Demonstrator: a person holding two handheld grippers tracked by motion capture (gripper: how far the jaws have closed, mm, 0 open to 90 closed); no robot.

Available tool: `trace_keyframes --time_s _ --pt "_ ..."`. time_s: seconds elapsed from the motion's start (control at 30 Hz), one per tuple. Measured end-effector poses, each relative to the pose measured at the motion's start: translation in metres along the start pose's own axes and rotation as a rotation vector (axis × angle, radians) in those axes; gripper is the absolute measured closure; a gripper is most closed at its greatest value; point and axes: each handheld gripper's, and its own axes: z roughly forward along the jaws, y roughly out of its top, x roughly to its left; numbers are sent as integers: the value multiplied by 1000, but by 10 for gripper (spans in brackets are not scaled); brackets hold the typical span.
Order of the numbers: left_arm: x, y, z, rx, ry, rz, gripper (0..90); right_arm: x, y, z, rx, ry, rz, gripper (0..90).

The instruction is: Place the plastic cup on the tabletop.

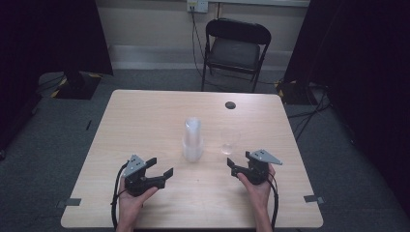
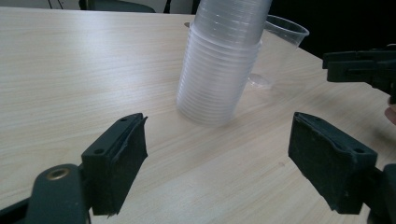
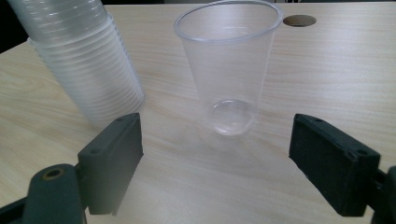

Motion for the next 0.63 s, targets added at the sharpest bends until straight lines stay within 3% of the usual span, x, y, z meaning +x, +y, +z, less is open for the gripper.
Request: trace_keyframes --time_s 0.17,0.63 --pt "1 -1 -1 5 -4 -6 197 5 -9 -10 0 -13 -10 174" --pt "12 -7 -8 -3 36 -16 198 4 -32 -39 -4 -40 29 179"
